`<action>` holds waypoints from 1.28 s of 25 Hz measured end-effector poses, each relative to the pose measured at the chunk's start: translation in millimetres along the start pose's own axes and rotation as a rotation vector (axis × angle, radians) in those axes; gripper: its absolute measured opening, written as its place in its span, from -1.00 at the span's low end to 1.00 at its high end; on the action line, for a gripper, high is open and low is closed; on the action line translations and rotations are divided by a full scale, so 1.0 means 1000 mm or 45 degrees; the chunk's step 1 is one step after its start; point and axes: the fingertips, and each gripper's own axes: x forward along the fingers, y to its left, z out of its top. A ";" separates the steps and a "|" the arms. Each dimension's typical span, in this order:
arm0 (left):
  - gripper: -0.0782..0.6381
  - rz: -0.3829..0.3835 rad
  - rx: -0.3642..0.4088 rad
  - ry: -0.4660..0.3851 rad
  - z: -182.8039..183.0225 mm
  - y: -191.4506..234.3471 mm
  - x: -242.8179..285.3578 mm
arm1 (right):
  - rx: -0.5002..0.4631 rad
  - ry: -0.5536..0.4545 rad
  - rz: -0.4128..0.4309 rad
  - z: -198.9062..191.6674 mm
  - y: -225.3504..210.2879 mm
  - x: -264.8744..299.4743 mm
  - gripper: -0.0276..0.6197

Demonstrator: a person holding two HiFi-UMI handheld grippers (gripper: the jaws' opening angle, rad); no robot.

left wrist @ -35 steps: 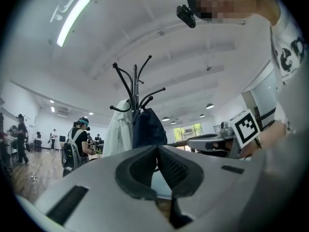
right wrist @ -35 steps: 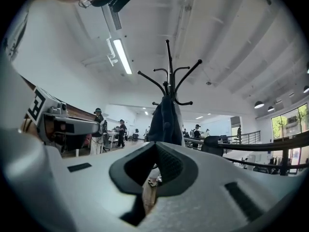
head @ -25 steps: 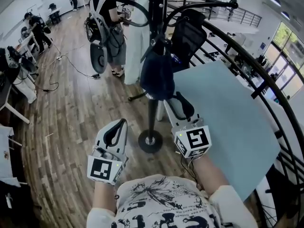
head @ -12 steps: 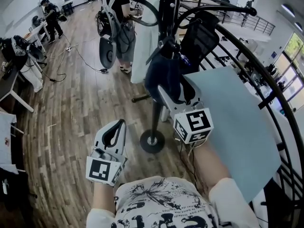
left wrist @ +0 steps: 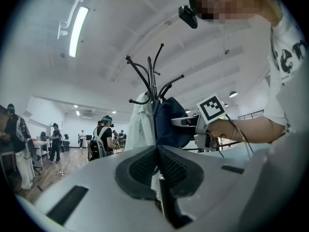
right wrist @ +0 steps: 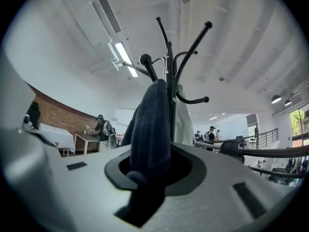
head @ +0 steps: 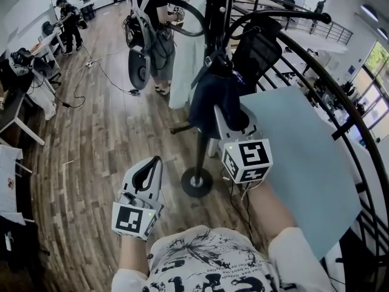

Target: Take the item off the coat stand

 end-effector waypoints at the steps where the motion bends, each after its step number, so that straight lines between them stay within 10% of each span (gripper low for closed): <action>1: -0.77 -0.009 0.003 0.002 0.000 0.000 -0.002 | 0.008 0.009 0.001 0.000 0.003 -0.001 -0.69; 18: -0.77 -0.177 -0.034 -0.017 0.005 -0.001 -0.035 | -0.129 -0.076 -0.223 0.061 0.024 -0.064 -0.78; 32: -0.77 -0.283 -0.048 -0.016 0.003 0.007 -0.094 | -0.133 0.038 -0.335 0.011 0.077 -0.144 -0.77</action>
